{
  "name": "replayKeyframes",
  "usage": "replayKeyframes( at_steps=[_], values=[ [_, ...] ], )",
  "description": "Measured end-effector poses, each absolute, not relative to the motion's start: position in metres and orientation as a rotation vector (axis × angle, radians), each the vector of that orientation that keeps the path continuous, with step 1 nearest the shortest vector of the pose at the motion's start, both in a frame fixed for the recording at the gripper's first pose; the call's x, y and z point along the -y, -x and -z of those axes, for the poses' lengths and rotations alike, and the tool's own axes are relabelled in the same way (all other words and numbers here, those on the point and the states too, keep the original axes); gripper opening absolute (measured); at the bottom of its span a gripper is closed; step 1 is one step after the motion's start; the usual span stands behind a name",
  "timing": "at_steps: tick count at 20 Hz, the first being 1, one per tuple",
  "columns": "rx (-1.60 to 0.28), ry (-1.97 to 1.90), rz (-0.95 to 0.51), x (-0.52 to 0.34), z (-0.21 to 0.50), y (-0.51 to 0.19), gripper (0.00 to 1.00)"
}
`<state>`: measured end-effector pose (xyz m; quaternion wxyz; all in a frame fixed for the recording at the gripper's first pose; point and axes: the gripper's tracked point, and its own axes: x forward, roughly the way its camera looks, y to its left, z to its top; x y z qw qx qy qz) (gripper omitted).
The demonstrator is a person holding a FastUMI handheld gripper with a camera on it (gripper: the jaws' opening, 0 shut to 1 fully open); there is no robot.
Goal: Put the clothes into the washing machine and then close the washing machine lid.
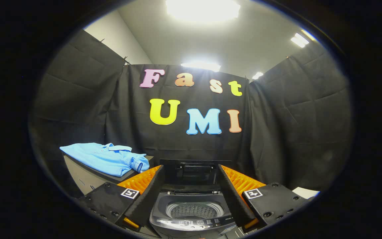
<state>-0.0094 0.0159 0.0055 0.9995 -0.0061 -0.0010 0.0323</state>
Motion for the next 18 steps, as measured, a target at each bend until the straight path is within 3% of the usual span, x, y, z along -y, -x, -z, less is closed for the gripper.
replayKeyframes(
  at_steps=[9,18],
  values=[
    [-0.021,-0.047,-0.236,-0.050,-0.016,-0.011,0.98],
    [-0.072,-0.125,-0.355,-0.141,-0.040,-0.045,0.98]
  ],
)
